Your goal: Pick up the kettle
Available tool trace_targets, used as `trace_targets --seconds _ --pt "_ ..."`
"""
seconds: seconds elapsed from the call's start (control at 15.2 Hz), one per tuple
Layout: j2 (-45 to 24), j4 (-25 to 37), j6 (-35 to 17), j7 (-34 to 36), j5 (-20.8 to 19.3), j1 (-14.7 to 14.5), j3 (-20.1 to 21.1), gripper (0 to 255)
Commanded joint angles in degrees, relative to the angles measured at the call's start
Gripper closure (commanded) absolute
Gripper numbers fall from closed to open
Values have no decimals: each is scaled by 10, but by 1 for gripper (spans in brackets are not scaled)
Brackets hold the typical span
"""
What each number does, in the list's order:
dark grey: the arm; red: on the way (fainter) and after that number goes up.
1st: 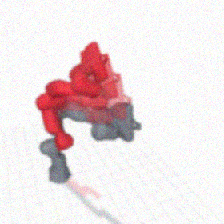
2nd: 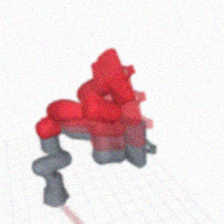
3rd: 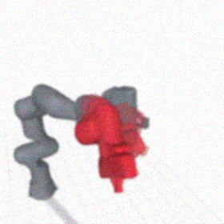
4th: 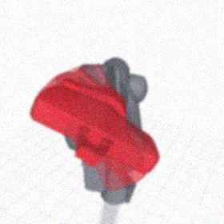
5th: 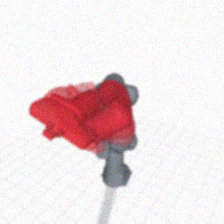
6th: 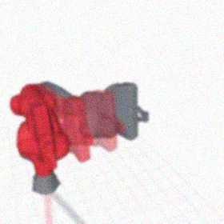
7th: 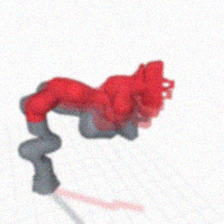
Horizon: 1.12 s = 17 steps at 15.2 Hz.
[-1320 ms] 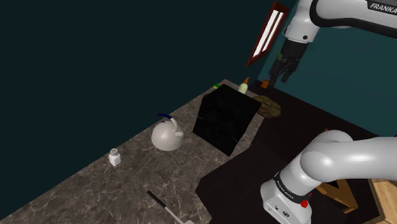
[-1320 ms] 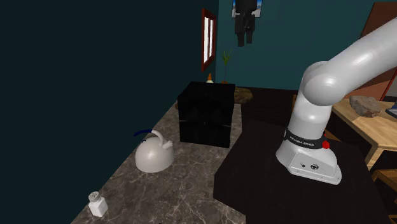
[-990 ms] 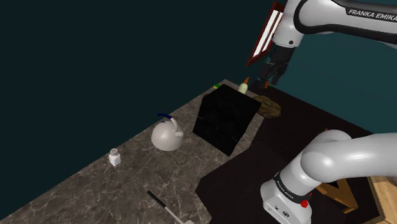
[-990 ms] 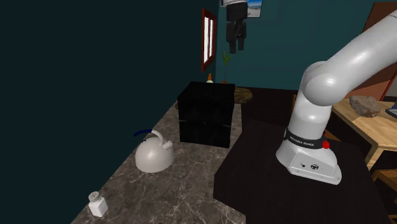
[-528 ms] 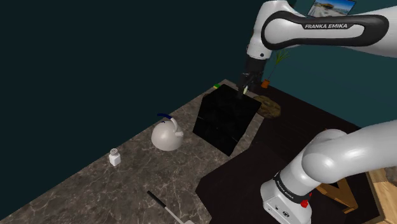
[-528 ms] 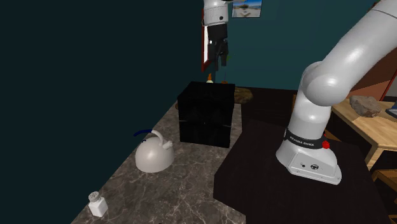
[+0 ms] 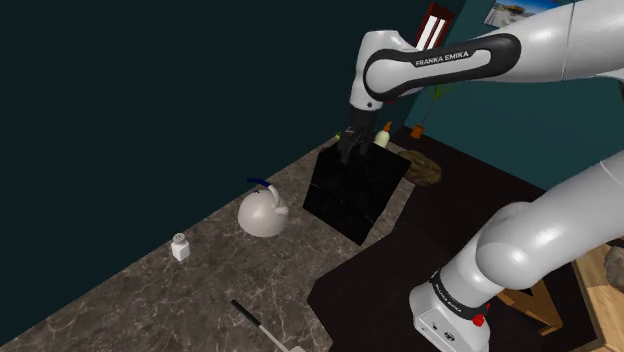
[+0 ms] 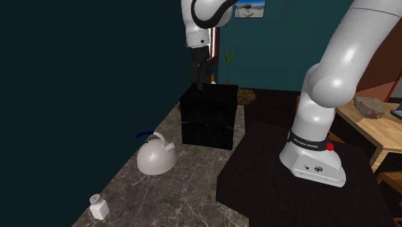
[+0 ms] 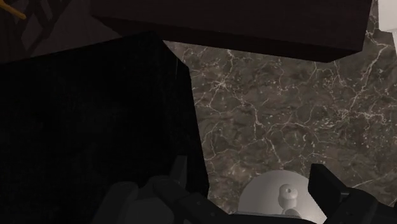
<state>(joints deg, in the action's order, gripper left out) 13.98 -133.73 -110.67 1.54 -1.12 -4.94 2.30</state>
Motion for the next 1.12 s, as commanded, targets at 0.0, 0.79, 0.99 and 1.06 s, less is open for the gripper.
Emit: trace_targets --seconds 0.0,0.79,0.99,1.06 --pt "-41 10 -26 5 3 -7 8 0" --pt "-298 151 -118 22 -9 -41 38 0" --pt "-363 201 -128 26 -15 -51 43 0" --pt "-385 219 -129 27 -17 -55 44 0"
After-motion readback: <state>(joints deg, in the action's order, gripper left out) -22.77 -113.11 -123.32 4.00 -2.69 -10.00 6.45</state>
